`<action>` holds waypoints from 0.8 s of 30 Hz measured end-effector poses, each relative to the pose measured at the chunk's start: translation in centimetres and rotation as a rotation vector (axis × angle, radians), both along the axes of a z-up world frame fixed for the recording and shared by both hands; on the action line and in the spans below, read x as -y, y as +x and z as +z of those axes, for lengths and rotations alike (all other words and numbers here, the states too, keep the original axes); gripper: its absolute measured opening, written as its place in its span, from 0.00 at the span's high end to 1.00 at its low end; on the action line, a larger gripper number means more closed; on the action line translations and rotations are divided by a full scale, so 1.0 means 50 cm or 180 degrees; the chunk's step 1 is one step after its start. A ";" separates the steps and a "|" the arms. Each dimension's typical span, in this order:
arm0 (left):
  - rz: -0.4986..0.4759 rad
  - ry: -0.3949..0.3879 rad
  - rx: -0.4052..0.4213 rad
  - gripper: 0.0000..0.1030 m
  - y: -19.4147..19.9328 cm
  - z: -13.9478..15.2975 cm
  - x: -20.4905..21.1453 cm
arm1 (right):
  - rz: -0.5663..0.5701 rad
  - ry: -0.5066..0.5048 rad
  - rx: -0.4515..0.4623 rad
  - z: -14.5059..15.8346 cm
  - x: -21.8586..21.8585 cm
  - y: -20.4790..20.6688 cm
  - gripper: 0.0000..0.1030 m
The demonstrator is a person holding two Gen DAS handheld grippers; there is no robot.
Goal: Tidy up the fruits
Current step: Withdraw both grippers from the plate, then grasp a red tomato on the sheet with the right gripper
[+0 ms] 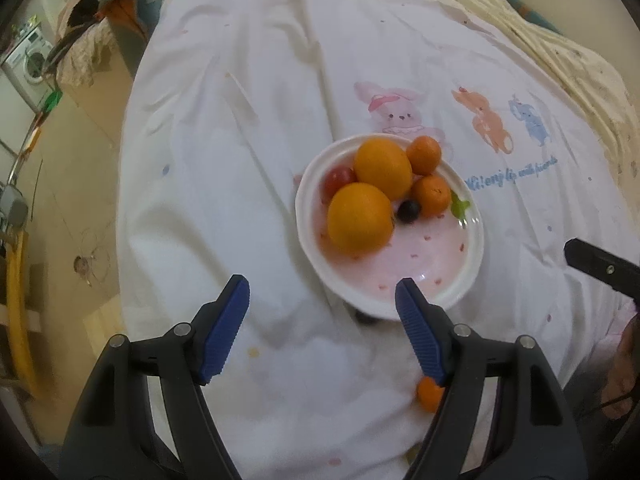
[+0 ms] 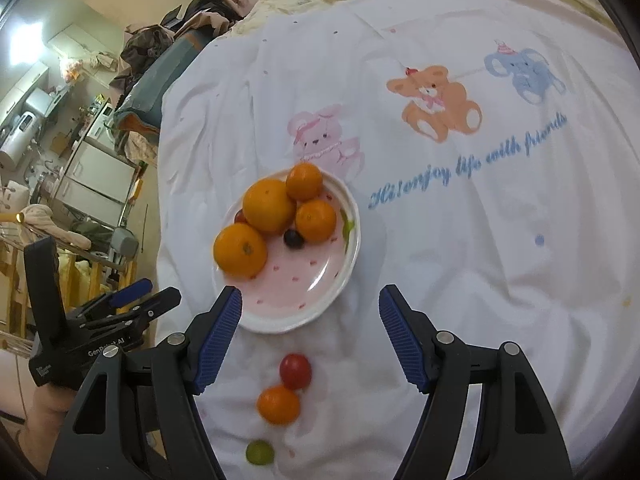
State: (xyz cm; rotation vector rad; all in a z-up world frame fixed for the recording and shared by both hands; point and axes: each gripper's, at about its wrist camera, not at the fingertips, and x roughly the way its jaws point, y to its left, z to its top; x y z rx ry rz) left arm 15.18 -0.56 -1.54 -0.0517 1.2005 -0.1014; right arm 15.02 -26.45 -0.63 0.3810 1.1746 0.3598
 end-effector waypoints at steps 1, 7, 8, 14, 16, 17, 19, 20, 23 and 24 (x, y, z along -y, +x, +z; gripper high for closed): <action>0.0021 -0.0029 0.0020 0.30 -0.011 0.002 -0.002 | -0.0016 -0.0002 -0.0008 -0.001 0.001 -0.008 0.28; 0.0275 -0.0249 -0.0025 0.30 -0.065 -0.009 -0.025 | -0.0109 0.0042 -0.0103 -0.019 0.002 -0.049 0.28; 0.0297 -0.0264 -0.0042 0.30 -0.069 -0.012 -0.026 | -0.0129 0.0054 -0.0131 -0.023 0.002 -0.053 0.28; 0.0379 -0.0310 -0.0126 0.30 -0.093 -0.030 -0.033 | -0.0141 0.0050 -0.0265 -0.046 -0.012 -0.059 0.28; 0.0395 -0.0304 -0.0109 0.30 -0.095 -0.030 -0.036 | -0.0094 0.0083 -0.0311 -0.054 -0.023 -0.057 0.28; 0.0415 -0.0298 -0.0099 0.30 -0.095 -0.030 -0.039 | -0.0076 0.0090 -0.0335 -0.059 -0.027 -0.056 0.28; 0.0451 -0.0313 -0.0090 0.30 -0.095 -0.032 -0.045 | -0.0019 0.0072 -0.0421 -0.075 -0.042 -0.054 0.28; 0.0472 -0.0328 -0.0095 0.30 -0.094 -0.034 -0.048 | 0.0004 0.0066 -0.0457 -0.082 -0.050 -0.056 0.28; 0.0501 -0.0361 -0.0122 0.30 -0.093 -0.039 -0.055 | 0.0102 0.0088 -0.0612 -0.112 -0.074 -0.051 0.28; 0.0503 -0.0366 -0.0126 0.30 -0.092 -0.040 -0.055 | 0.0119 0.0076 -0.0675 -0.123 -0.082 -0.048 0.28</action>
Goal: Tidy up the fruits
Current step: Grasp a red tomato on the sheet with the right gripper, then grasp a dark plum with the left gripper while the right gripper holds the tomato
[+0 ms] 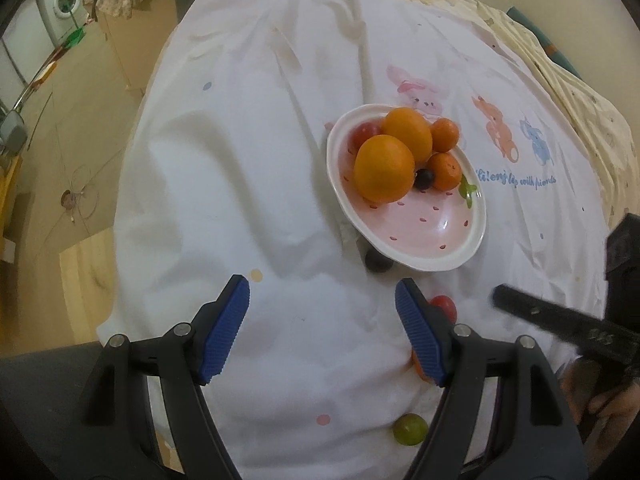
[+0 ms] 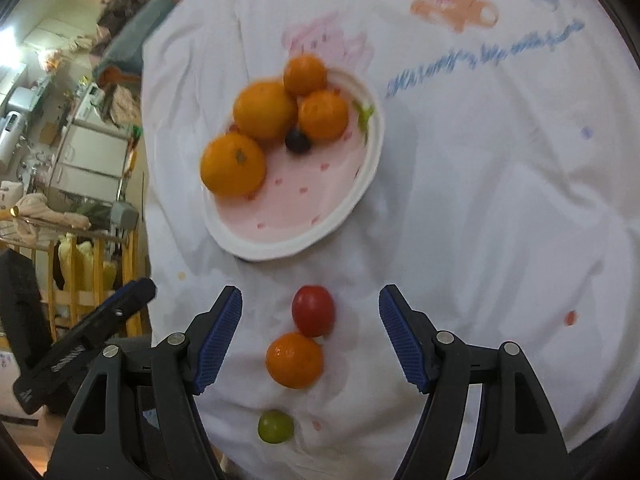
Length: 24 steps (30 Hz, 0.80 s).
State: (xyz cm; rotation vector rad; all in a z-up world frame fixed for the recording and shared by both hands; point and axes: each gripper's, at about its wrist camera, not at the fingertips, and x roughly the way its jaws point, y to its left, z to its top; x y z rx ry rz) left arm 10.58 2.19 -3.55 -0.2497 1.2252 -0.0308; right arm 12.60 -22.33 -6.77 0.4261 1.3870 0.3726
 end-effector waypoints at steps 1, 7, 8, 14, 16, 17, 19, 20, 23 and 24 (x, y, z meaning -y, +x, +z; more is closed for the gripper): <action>-0.0001 -0.0002 0.0000 0.30 0.001 0.000 -0.001 | 0.0030 -0.0012 -0.0050 -0.011 -0.012 0.003 0.29; 0.0010 -0.0008 0.0008 0.30 0.002 0.001 -0.003 | 0.0222 -0.0224 -0.0310 -0.067 -0.063 0.008 0.48; 0.0010 -0.0010 0.0009 0.30 0.003 0.001 -0.004 | 0.0279 -0.0266 -0.0334 -0.073 -0.071 0.008 0.52; 0.0036 0.0013 0.0001 0.30 0.005 -0.003 -0.009 | 0.0448 -0.0431 -0.0249 -0.078 -0.091 0.004 0.68; 0.0025 0.0042 -0.0001 0.30 0.004 -0.005 -0.007 | 0.0448 -0.0443 -0.0191 -0.072 -0.086 0.001 0.68; 0.0008 0.0056 0.0002 0.30 0.003 -0.005 -0.006 | 0.0433 -0.0430 -0.0167 -0.070 -0.080 0.002 0.68; -0.0082 0.0130 0.0001 0.30 0.003 -0.010 0.007 | 0.0332 -0.0340 -0.0124 -0.060 -0.065 0.002 0.68; -0.0149 0.0183 0.0002 0.30 0.003 -0.015 0.017 | 0.0281 -0.0318 -0.0092 -0.054 -0.054 0.002 0.68; -0.0362 0.0282 0.0045 0.45 0.003 -0.026 0.053 | 0.0110 -0.0251 0.0032 -0.031 -0.014 0.002 0.68; -0.0509 0.0283 0.0058 0.50 0.006 -0.032 0.076 | 0.0043 -0.0204 0.0040 -0.026 0.001 0.003 0.68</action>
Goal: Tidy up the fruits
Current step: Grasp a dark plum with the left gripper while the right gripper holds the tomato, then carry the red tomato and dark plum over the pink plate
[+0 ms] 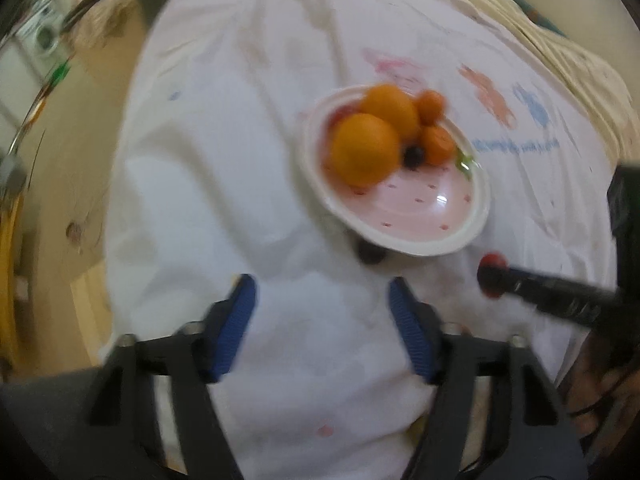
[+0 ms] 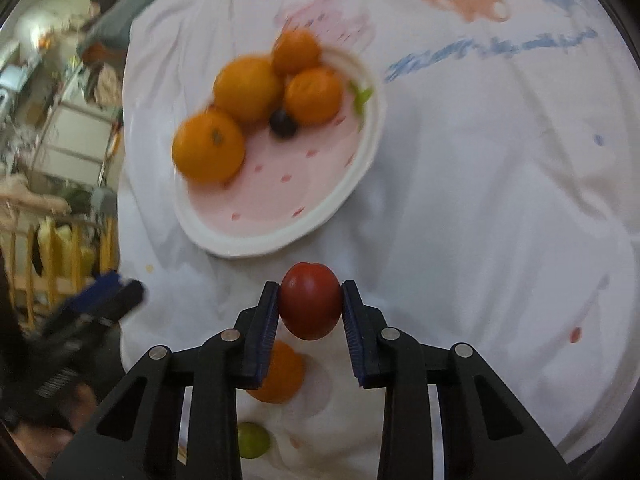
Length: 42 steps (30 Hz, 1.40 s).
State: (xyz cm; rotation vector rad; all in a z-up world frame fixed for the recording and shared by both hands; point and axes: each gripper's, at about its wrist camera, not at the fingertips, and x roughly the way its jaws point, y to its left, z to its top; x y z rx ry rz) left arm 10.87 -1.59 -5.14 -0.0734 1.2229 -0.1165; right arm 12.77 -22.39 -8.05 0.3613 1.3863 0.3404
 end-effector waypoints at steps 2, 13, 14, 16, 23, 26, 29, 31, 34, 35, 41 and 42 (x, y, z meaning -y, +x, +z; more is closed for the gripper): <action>-0.0216 0.0007 -0.0021 0.55 0.003 -0.009 0.032 | -0.0131 0.0091 0.0016 0.009 0.033 0.003 0.68; -0.0291 0.0225 -0.0233 0.73 0.048 -0.090 0.092 | -0.0334 0.0297 0.0094 0.031 0.094 0.001 0.68; -0.0271 0.0221 -0.0260 0.73 0.051 -0.094 0.091 | -0.0344 0.0316 0.0093 0.032 0.097 0.000 0.68; -0.0287 0.0288 -0.0230 0.73 0.056 -0.095 0.097 | -0.0343 0.0349 0.0103 0.034 0.101 0.000 0.68; -0.0322 0.0532 -0.0173 0.78 0.072 -0.108 0.114 | -0.0308 0.0338 0.0053 0.025 0.097 0.004 0.68; -0.0316 0.0487 -0.0154 0.79 0.078 -0.111 0.114 | -0.0314 0.0324 0.0065 0.027 0.096 0.004 0.68; -0.0294 0.0453 -0.0147 0.80 0.078 -0.108 0.113 | -0.0314 0.0317 0.0094 0.031 0.096 0.003 0.68; -0.0272 0.0419 -0.0163 0.80 0.074 -0.106 0.103 | -0.0327 0.0335 0.0077 0.028 0.098 0.004 0.68; -0.0239 0.0398 -0.0179 0.80 0.061 -0.103 0.086 | -0.0390 0.0405 -0.0003 0.014 0.105 0.007 0.68; -0.0231 0.0382 -0.0183 0.80 0.055 -0.101 0.081 | -0.0402 0.0402 -0.0009 0.012 0.106 0.008 0.68; -0.0158 0.0386 -0.0145 0.80 0.011 -0.076 0.054 | -0.0422 0.0346 -0.0005 0.008 0.104 0.015 0.68; -0.0139 0.0384 -0.0132 0.80 0.006 -0.071 0.048 | -0.0417 0.0332 0.0005 0.009 0.103 0.015 0.68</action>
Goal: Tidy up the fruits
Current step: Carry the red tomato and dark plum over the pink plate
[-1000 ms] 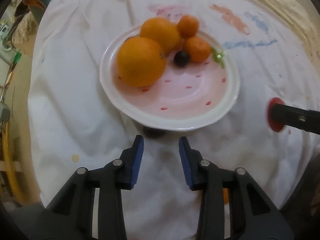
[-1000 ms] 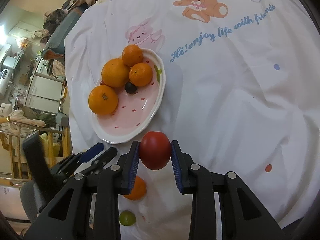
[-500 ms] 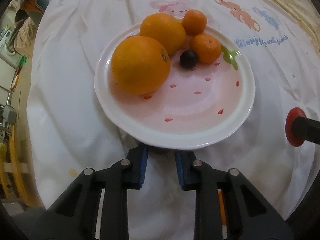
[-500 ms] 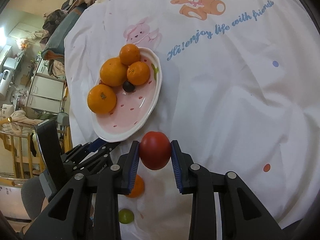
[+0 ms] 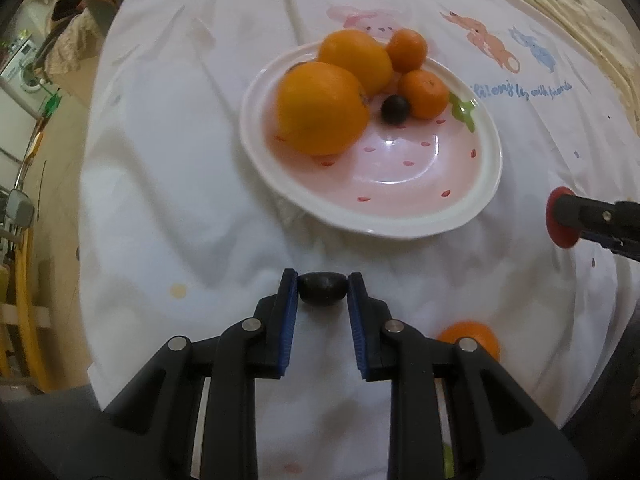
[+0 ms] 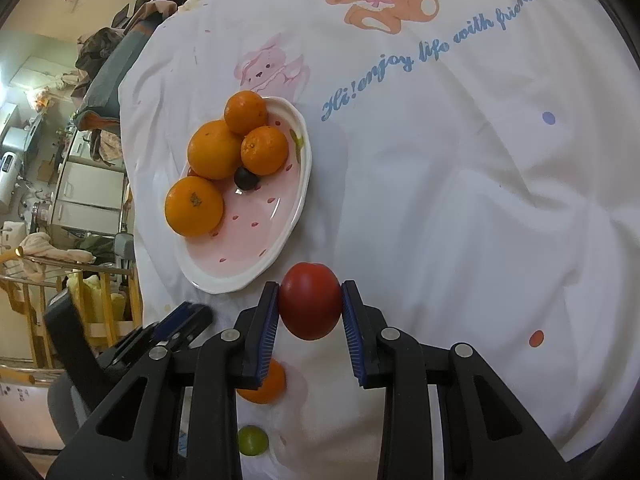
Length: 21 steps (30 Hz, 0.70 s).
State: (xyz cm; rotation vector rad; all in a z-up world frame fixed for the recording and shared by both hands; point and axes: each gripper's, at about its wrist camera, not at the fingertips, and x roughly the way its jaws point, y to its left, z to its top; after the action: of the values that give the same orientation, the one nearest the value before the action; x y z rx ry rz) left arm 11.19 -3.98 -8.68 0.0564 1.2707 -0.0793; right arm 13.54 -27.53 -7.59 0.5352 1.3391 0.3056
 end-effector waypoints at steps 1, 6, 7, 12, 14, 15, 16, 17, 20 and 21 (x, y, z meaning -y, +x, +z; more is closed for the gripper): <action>0.0016 -0.0009 0.0018 0.80 -0.004 0.006 -0.006 | 0.0005 -0.0008 0.0008 0.001 -0.001 0.000 0.68; 0.0274 0.0017 0.0182 0.80 -0.014 0.040 -0.056 | -0.0006 -0.0017 0.0057 0.008 0.002 -0.002 0.68; 0.0329 0.0006 0.0200 0.80 -0.012 0.043 -0.065 | -0.0016 -0.0011 0.0071 0.010 0.004 -0.002 0.68; 0.0569 -0.0293 0.0436 0.80 -0.016 0.095 -0.104 | -0.0036 -0.0021 0.0171 0.028 0.009 -0.001 0.68; 0.0555 -0.0320 0.0552 0.80 -0.011 0.118 -0.098 | -0.0030 -0.0059 0.0306 0.048 0.009 -0.002 0.68; 0.0538 -0.0338 0.0603 0.80 -0.011 0.131 -0.096 | -0.0035 -0.0060 0.0364 0.057 0.010 -0.002 0.68; 0.0522 -0.0351 0.0641 0.80 -0.009 0.143 -0.091 | -0.0045 -0.0044 0.0451 0.069 0.011 -0.003 0.68; 0.0501 -0.0367 0.0672 0.80 -0.005 0.152 -0.088 | -0.0053 -0.0034 0.0523 0.079 0.012 -0.003 0.68; 0.0415 -0.0409 0.0734 0.80 0.009 0.178 -0.075 | -0.0070 -0.0021 0.0740 0.110 0.014 -0.002 0.68; 0.0400 -0.0419 0.0745 0.80 0.012 0.185 -0.072 | -0.0072 -0.0011 0.0800 0.119 0.015 -0.001 0.68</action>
State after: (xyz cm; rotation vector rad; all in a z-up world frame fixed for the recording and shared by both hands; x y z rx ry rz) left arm 11.80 -0.37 0.55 -0.1245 1.0300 -0.0463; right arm 13.48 -28.28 -1.64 0.4913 1.0897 0.3403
